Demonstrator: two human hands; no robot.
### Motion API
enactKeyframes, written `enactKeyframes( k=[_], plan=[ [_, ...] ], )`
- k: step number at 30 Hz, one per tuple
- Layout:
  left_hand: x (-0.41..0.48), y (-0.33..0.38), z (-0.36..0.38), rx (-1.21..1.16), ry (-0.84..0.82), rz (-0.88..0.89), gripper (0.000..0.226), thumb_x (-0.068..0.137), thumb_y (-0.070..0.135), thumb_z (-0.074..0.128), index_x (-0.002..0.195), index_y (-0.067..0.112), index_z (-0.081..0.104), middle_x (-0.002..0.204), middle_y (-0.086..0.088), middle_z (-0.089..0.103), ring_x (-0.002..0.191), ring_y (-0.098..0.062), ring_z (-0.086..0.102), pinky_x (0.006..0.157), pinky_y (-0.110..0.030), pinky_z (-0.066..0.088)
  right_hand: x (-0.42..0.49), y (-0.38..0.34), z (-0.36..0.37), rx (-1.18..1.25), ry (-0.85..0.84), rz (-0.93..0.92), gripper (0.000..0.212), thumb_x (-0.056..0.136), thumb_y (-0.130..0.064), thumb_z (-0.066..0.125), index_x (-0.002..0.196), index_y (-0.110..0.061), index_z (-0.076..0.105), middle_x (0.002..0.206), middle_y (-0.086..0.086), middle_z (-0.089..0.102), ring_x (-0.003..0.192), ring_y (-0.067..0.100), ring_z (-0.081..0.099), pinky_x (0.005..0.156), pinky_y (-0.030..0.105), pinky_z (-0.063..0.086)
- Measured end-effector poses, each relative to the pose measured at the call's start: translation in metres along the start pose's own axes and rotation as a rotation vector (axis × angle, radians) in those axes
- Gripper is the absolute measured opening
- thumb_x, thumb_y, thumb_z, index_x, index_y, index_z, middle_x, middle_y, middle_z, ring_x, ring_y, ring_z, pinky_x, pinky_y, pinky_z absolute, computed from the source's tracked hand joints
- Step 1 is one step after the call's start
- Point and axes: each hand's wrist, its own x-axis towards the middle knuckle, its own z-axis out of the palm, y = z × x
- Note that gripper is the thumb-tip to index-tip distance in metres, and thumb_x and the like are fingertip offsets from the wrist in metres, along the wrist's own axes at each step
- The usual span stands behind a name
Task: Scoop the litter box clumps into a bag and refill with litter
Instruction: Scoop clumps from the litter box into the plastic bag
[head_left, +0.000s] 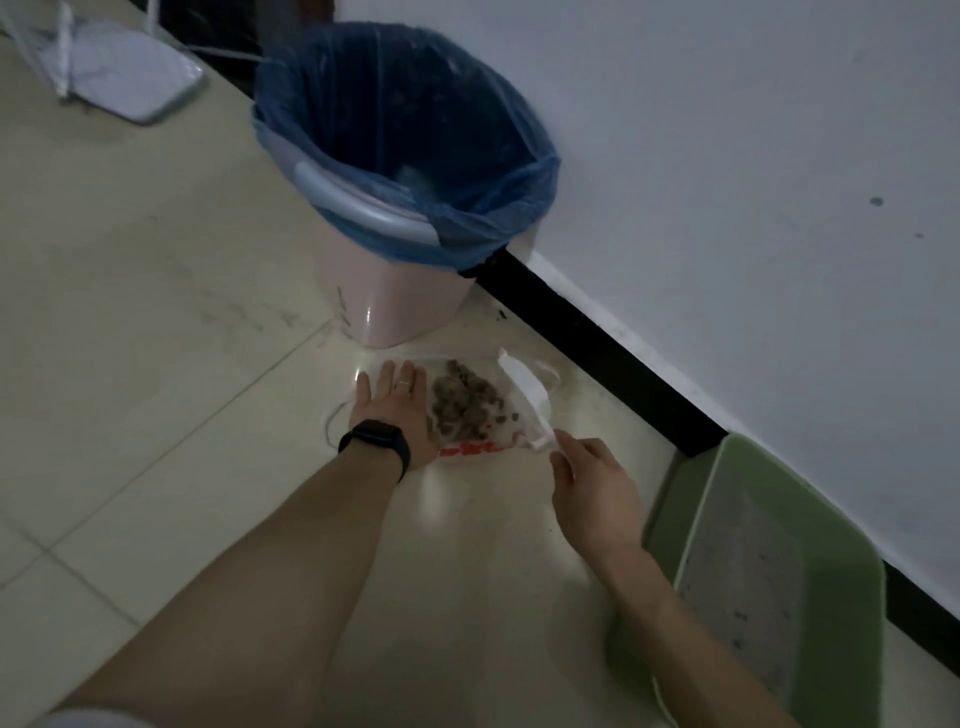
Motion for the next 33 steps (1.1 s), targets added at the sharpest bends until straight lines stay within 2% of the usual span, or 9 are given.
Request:
enactKeyframes(
  k=[3,7,11,15,18,21,25,29,33],
  plan=[
    [0.002,0.005,0.002,0.021,-0.013,-0.002,0.085,0.096,0.05,0.038,0.155,0.011,-0.009,0.164,-0.006,-0.01,0.15,-0.03,-0.011,0.12,-0.05,-0.005,-0.002,0.003,-0.003,-0.004,-0.008,-0.054,0.035,0.102,-0.031,0.047,0.134,-0.026,0.059,0.115,-0.007,0.062,0.081,0.013,0.062,0.063,0.027,0.049],
    [0.007,0.015,-0.002,0.075,-0.001,0.05,0.085,0.096,0.055,0.035,0.156,0.011,-0.007,0.164,-0.006,-0.008,0.15,-0.03,-0.011,0.12,-0.05,-0.006,-0.011,0.012,-0.025,0.144,0.001,-0.016,0.029,0.102,-0.027,0.049,0.126,-0.025,0.064,0.098,-0.009,0.062,0.077,0.008,0.057,0.065,0.025,0.049],
    [0.016,0.043,-0.019,0.07,0.072,0.212,0.081,0.096,0.055,0.033,0.156,0.013,-0.001,0.164,-0.004,-0.004,0.15,-0.026,-0.007,0.12,-0.048,-0.002,-0.051,0.065,-0.064,0.309,0.094,0.21,0.029,0.1,-0.031,0.052,0.125,-0.027,0.065,0.106,-0.012,0.065,0.092,0.008,0.061,0.077,0.021,0.042],
    [0.013,0.096,-0.017,0.149,0.112,0.364,0.078,0.097,0.056,0.029,0.156,0.016,-0.003,0.164,-0.002,-0.005,0.151,-0.021,-0.004,0.121,-0.045,0.0,-0.112,0.154,-0.088,0.26,0.152,0.487,0.025,0.096,-0.038,0.055,0.112,-0.029,0.071,0.094,-0.003,0.074,0.081,0.013,0.066,0.068,0.026,0.046],
    [-0.003,0.147,0.003,0.184,0.113,0.513,0.074,0.1,0.053,0.028,0.156,0.017,-0.004,0.164,-0.002,-0.004,0.151,-0.02,-0.003,0.122,-0.045,0.002,-0.152,0.214,-0.097,0.174,0.059,0.683,0.027,0.094,-0.046,0.054,0.106,-0.032,0.074,0.088,-0.001,0.075,0.079,0.019,0.067,0.071,0.029,0.051],
    [-0.027,0.2,0.028,0.145,0.073,0.648,0.071,0.101,0.05,0.027,0.157,0.018,-0.003,0.164,0.0,-0.004,0.151,-0.018,-0.003,0.122,-0.044,0.003,-0.179,0.254,-0.098,0.137,-0.02,0.77,0.026,0.089,-0.05,0.055,0.098,-0.037,0.076,0.09,-0.003,0.075,0.082,0.021,0.067,0.078,0.035,0.056],
    [-0.055,0.257,0.065,0.083,0.022,0.737,0.067,0.103,0.048,0.022,0.156,0.018,-0.006,0.164,0.001,-0.004,0.151,-0.017,0.0,0.121,-0.044,0.004,-0.195,0.28,-0.101,0.153,-0.155,0.728,0.019,0.088,-0.048,0.059,0.085,-0.041,0.076,0.081,-0.008,0.073,0.078,0.017,0.065,0.072,0.031,0.053],
    [-0.068,0.279,0.095,0.009,0.008,0.686,0.065,0.104,0.043,0.02,0.155,0.02,-0.014,0.162,0.005,-0.019,0.15,-0.013,-0.003,0.122,-0.043,0.004,-0.195,0.292,-0.099,0.181,-0.387,0.654,0.026,0.086,-0.045,0.061,0.063,-0.036,0.072,0.062,-0.012,0.069,0.064,0.007,0.064,0.063,0.027,0.051],
    [-0.073,0.276,0.113,-0.078,0.09,0.656,0.062,0.104,0.033,0.02,0.154,0.021,-0.014,0.162,0.007,-0.017,0.15,-0.012,-0.001,0.122,-0.043,0.004,-0.188,0.294,-0.09,0.264,-0.512,0.566,0.021,0.081,-0.039,0.061,0.068,-0.03,0.075,0.064,-0.011,0.071,0.065,0.007,0.065,0.065,0.028,0.052]
  ],
)
